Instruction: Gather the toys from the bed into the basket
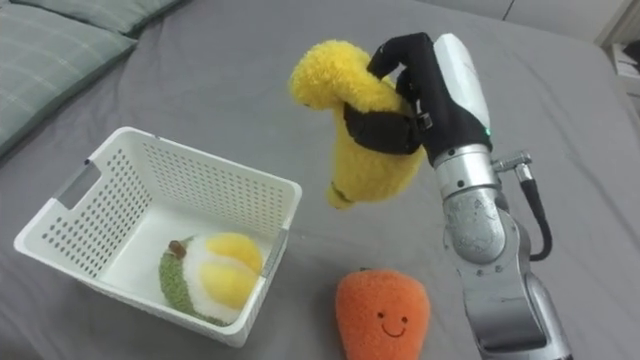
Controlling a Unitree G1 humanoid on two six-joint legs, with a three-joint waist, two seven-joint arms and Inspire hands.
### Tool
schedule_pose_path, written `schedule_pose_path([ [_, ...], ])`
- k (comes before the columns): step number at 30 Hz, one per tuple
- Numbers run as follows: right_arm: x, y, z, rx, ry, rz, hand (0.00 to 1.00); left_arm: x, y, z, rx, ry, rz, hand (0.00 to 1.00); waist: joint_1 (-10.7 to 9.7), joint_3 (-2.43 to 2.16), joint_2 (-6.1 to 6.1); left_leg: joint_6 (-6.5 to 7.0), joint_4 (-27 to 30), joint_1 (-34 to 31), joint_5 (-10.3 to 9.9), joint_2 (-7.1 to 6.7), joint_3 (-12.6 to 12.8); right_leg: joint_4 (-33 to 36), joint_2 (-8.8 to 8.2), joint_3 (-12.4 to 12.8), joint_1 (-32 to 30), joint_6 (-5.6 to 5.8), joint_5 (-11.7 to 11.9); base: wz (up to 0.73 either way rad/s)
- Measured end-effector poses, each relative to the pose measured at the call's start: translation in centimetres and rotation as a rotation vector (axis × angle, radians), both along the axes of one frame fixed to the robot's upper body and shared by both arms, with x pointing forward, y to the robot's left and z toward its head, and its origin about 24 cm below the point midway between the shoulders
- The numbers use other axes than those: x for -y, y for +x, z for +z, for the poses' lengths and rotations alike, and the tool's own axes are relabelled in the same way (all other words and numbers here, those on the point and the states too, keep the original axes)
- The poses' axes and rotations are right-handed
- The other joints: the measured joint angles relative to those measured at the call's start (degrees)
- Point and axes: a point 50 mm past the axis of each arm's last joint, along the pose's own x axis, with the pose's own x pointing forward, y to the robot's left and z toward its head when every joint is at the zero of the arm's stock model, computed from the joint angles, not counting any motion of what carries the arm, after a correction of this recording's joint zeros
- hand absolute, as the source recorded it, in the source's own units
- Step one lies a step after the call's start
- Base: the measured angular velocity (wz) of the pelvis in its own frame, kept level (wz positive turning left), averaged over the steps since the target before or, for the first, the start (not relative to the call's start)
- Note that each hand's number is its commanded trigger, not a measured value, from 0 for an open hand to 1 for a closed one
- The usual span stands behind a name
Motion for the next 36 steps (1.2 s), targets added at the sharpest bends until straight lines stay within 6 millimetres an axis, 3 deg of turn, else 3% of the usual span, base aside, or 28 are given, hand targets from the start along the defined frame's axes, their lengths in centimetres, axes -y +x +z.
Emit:
schedule_pose_path([
  [6,-1.2,0.4,0.6,0.001,0.002,0.061,1.00,0.0,0.4,0.0,0.008,-0.003,-0.004,0.00,1.67,0.10,-0.03,0.01,0.10,0.25,0.01,-0.02,-0.11,-0.02,-0.08,-0.66,0.34,0.01,0.00,0.01],
  [10,-2.5,0.3,0.3,-0.012,0.006,0.112,1.00,0.1,0.7,0.0,0.012,0.001,-0.016,0.00,2.56,0.84,-0.21,0.01,0.08,0.06,-0.01,-0.05,-0.66,-0.05,-0.10,-1.05,0.47,0.01,0.00,0.05],
  [16,-3.9,0.1,-0.2,-0.033,0.012,0.168,1.00,0.4,1.5,0.1,0.008,0.013,-0.084,0.00,4.01,0.77,-0.41,0.03,0.11,-0.45,-0.02,-0.18,-1.37,-0.17,-0.14,-1.65,0.29,0.02,-0.01,0.05],
  [20,-5.0,-0.1,-0.6,-0.056,0.015,0.213,0.76,0.5,2.0,0.1,0.016,0.013,-0.090,0.00,4.82,0.73,-0.47,0.03,0.14,-0.42,-0.01,-0.17,-1.46,-0.22,-0.13,-1.83,0.30,0.02,0.00,0.01],
  [21,-5.2,-0.2,-0.7,-0.064,0.015,0.226,0.55,0.5,2.2,0.1,0.020,0.012,-0.091,0.00,5.34,0.73,-0.47,0.03,0.18,-0.35,0.00,-0.17,-1.43,-0.23,-0.11,-1.75,0.31,0.02,0.00,0.00],
  [22,-5.4,-0.2,-0.7,-0.067,0.016,0.230,0.41,0.5,2.4,0.1,0.027,0.012,-0.092,0.00,5.70,0.71,-0.50,0.03,0.17,-0.36,0.00,-0.17,-1.43,-0.23,-0.11,-1.77,0.31,0.02,0.00,0.00],
  [23,-5.5,-0.2,-0.8,-0.069,0.020,0.232,0.00,0.6,2.5,0.2,0.030,0.012,-0.093,0.00,5.78,0.70,-0.52,0.03,0.17,-0.37,0.00,-0.17,-1.45,-0.23,-0.11,-1.80,0.31,0.02,0.00,0.00],
  [36,-6.0,0.1,-1.8,-0.128,0.037,0.241,0.00,1.0,2.8,0.1,0.038,-0.022,-0.100,0.00,5.73,0.67,-0.54,0.02,0.34,-1.08,0.01,-0.26,-2.25,-0.26,-0.20,-2.45,0.24,0.03,0.00,0.03],
])
